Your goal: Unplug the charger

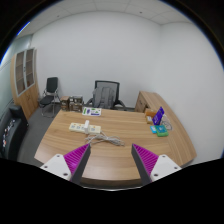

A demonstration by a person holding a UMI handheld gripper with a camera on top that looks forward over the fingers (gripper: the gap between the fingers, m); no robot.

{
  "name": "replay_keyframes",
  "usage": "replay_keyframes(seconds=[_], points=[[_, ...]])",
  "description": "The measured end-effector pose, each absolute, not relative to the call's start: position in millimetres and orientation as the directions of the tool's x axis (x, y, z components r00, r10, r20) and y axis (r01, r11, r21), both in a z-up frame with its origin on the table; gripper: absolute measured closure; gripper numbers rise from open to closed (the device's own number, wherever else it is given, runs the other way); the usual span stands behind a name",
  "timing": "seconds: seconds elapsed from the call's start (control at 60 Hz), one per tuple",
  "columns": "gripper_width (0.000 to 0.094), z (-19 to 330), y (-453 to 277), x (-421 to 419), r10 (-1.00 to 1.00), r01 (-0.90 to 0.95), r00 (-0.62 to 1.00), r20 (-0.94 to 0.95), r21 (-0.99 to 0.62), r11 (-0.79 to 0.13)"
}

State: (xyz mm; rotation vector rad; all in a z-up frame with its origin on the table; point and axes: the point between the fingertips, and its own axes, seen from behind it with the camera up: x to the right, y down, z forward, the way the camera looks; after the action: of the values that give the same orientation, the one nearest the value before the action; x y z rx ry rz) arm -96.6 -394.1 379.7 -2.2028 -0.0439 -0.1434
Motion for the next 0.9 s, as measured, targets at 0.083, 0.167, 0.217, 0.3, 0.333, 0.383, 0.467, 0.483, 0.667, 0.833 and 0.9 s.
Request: replay_keyframes(seconds=[0.083, 0.167, 0.217, 0.3, 0.333, 0.383, 0.467, 0.483, 0.667, 0.833, 0.9], points=[[0.0078, 369, -396, -93, -0.032, 0.076, 0.992, 0.121, -0.791, -0.608], [0.0079, 345, -395, -89, -0.043, 0.068, 0.992, 0.122, -0.776, -0.627], [0.0079, 327, -396, -85, -0.053, 0.059, 0.991, 0.121, -0.763, -0.643], [0.0073, 295, -400, -83, -0.070, 0.039, 0.991, 0.116, -0.737, -0.675], [0.0071, 280, -403, -85, -0.075, 0.029, 0.991, 0.111, -0.727, -0.686], [0.0082, 255, -403, -92, -0.075, 0.017, 0.992, 0.098, -0.715, -0.699], [0.0078, 214, -398, -110, -0.069, 0.003, 0.995, 0.075, -0.700, -0.715], [0.0080, 206, -395, -114, -0.066, 0.002, 0.995, 0.071, -0.697, -0.717], [0.0075, 152, -311, -175, -0.027, -0.017, 1.000, 0.001, -0.755, -0.655], [0.0071, 130, -188, -223, 0.008, 0.018, 1.000, 0.017, -0.845, -0.534], [0.0074, 117, -143, -238, 0.009, 0.023, 1.000, 0.022, -0.859, -0.512]])
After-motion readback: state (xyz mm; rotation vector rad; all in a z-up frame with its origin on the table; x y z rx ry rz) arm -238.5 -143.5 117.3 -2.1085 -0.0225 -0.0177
